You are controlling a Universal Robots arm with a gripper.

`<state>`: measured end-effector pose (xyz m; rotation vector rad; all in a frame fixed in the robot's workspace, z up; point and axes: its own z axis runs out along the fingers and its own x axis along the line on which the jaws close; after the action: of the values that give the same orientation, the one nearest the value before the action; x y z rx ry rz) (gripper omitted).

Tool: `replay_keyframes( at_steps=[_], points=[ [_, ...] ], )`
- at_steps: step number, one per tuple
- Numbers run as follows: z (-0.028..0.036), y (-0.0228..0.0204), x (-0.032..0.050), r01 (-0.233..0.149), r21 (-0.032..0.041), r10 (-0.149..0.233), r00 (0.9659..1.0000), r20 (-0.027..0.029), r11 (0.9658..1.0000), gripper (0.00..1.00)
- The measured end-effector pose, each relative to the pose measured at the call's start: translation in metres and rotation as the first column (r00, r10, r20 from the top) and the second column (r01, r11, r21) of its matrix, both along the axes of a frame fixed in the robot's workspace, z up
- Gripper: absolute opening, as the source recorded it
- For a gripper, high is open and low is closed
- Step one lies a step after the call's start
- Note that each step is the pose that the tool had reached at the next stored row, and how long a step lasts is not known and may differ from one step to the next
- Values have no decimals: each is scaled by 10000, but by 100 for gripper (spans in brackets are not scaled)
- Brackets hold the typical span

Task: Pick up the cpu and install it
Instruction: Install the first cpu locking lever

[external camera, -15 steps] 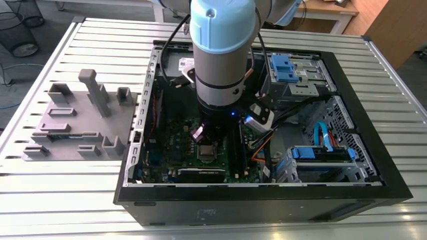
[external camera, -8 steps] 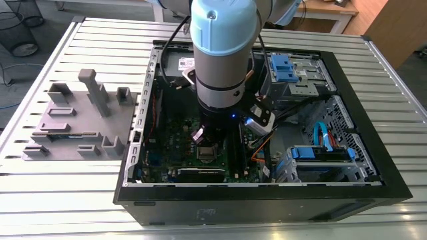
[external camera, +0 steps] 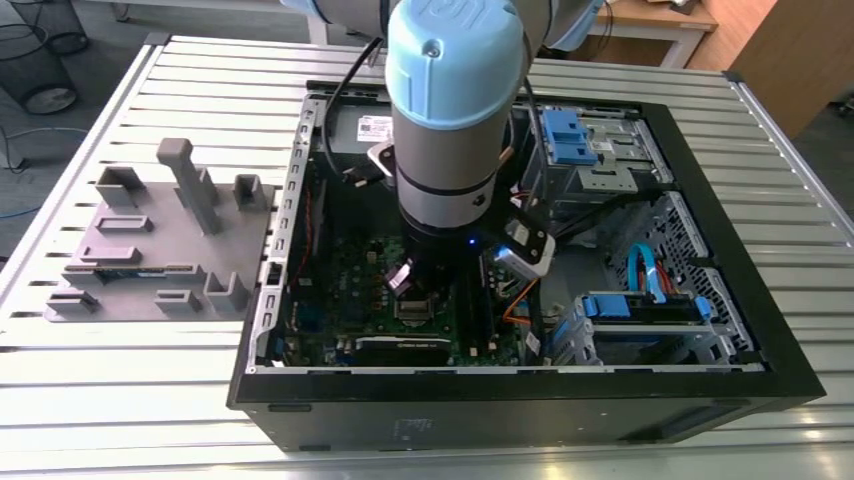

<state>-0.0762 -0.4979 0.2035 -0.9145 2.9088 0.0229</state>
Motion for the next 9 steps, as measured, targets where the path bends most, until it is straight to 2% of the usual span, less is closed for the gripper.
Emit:
replay_keyframes(
  at_steps=[5, 6, 9],
  points=[
    [-1, -45, 1, 2, 517, -2, 10000, -1, 9987, 11],
    [-1, -53, 1, 1, 573, -1, 10000, -1, 9984, 11],
    [-8, -83, 2, 2, 623, -1, 10000, -1, 9981, 11]
  ],
)
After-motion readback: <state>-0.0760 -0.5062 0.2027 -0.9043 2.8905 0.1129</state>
